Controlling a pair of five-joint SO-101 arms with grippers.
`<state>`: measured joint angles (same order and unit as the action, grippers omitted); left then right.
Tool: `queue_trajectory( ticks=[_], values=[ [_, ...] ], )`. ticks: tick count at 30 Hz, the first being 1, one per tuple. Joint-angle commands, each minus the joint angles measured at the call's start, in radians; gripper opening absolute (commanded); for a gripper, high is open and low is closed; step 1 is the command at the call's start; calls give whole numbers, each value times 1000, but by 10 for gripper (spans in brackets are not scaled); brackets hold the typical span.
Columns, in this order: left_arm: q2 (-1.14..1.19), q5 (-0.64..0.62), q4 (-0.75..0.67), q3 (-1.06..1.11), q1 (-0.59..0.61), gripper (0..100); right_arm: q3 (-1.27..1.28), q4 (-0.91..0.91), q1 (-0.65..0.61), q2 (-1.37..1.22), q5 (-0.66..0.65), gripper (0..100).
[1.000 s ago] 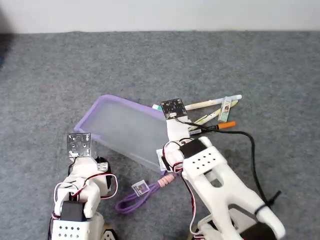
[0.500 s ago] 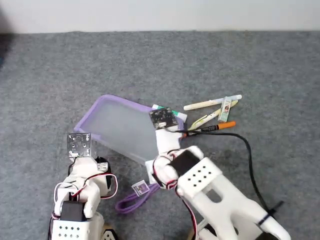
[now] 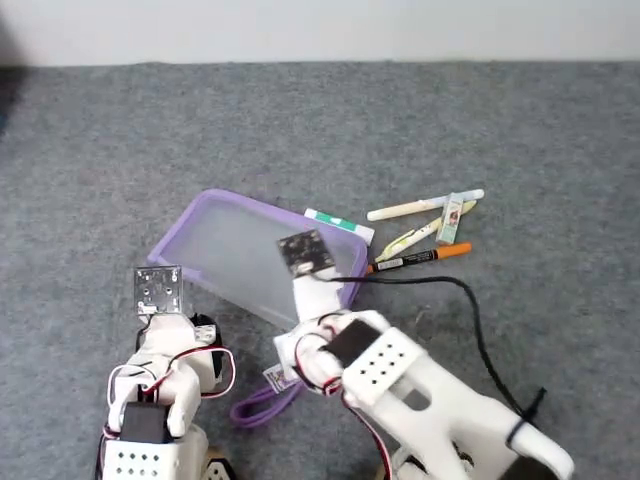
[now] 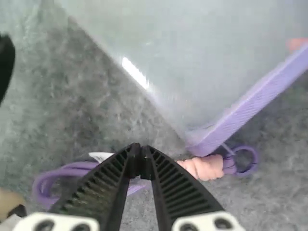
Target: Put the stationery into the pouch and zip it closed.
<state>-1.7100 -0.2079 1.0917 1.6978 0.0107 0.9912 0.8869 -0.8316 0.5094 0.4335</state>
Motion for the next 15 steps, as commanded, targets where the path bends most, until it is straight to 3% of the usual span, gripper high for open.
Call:
queue_trajectory(
  ticks=[1,5,9,15],
  values=[
    [-8,-9,3,-7,6,19,-6,-47,-18,-91,11,8],
    [-8,-9,3,-7,6,19,-18,-61,27,-182,9,8],
    [-8,-9,3,-7,6,19,-54,48,104,-182,0,8],
    [-8,-9,3,-7,6,19,-61,206,254,-182,-167,8]
  ],
)
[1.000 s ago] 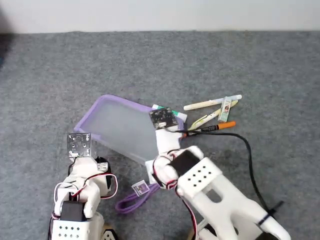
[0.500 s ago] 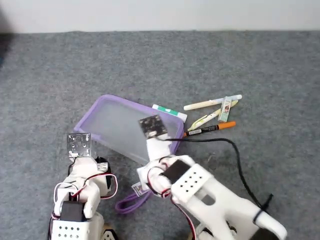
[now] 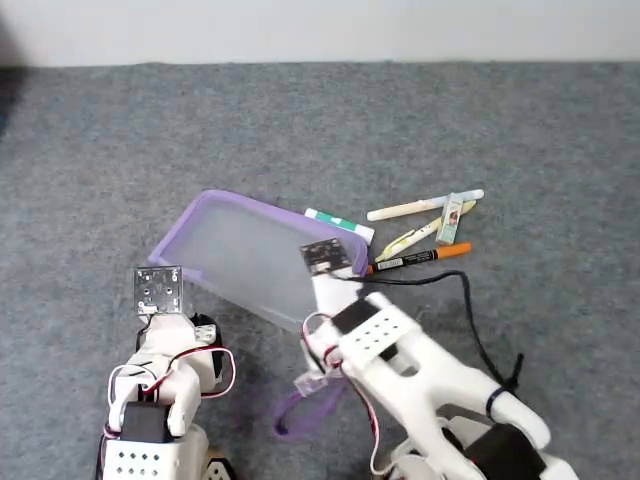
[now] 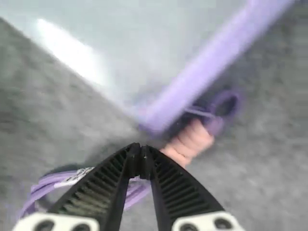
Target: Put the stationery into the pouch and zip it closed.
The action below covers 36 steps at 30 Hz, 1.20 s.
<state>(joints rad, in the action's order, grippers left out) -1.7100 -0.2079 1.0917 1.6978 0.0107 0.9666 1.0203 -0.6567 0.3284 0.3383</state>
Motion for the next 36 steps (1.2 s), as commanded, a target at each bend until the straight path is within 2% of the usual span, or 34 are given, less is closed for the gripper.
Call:
queue_trajectory(
  ticks=[1,8,13,18,22,25,30,36],
  values=[
    [-8,-9,3,-7,6,19,-37,97,111,-1,-97,8],
    [-8,-9,3,-7,6,19,-49,170,358,1,-327,8],
    [-8,-9,3,-7,6,19,-166,265,435,1,-427,8],
    [-8,-9,3,-7,6,19,-358,435,429,-8,-529,9],
    [-8,-9,3,-7,6,19,-400,446,387,-10,-624,18],
    [-8,-9,3,-7,6,19,-393,450,348,-12,-727,77],
    [-8,-9,3,-7,6,19,-322,426,286,-10,-763,134],
    [-8,-9,3,-7,6,19,-172,234,269,-10,-786,136]
  ],
)
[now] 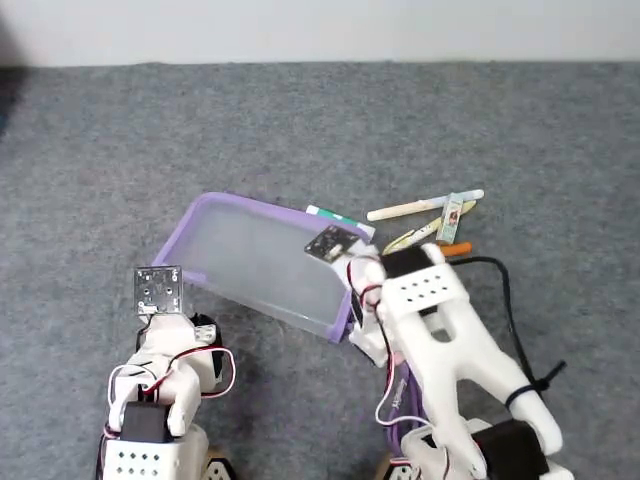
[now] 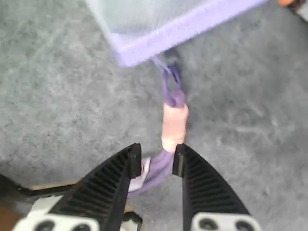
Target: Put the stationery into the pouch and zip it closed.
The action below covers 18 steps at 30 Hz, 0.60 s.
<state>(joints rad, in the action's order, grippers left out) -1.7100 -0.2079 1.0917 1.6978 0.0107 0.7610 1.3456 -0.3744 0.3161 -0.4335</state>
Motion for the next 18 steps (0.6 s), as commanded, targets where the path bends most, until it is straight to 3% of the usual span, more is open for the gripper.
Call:
queue_trajectory(
  ticks=[1,10,18],
  values=[
    [-8,-9,3,-7,6,19,58,-125,-13,1,-14,136],
    [-8,-9,3,-7,6,19,110,-248,13,-1,-15,135],
    [-8,-9,3,-7,6,19,123,-251,27,-1,-77,134]
  ],
)
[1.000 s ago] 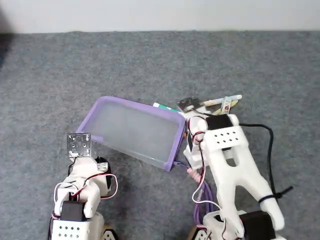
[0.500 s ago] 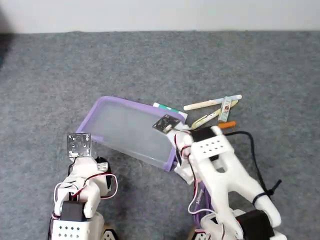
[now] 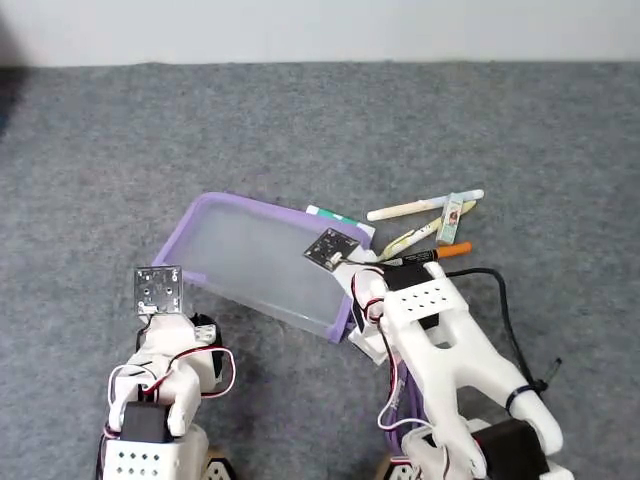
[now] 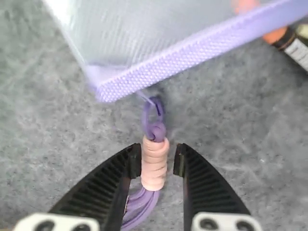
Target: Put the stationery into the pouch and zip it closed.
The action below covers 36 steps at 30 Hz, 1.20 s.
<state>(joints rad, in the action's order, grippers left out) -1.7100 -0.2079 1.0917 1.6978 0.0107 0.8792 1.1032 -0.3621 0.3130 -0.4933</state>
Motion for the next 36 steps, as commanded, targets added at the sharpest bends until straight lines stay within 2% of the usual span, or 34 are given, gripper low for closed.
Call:
queue_trajectory(
  ticks=[1,9,19,22,24,29,36],
  values=[
    [-8,-9,3,-7,6,19,12,-8,15,2,-17,134],
    [-8,-9,3,-7,6,19,100,-96,61,2,-18,133],
    [-8,-9,3,-7,6,19,107,-102,56,-5,-18,130],
    [-8,-9,3,-7,6,19,87,-110,54,-56,-18,59],
    [-8,-9,3,-7,6,19,49,-99,54,-102,-18,5],
    [-8,-9,3,-7,6,19,-14,-62,61,-185,-11,9],
    [-8,-9,3,-7,6,19,-17,58,61,-10,-9,9]
  ],
)
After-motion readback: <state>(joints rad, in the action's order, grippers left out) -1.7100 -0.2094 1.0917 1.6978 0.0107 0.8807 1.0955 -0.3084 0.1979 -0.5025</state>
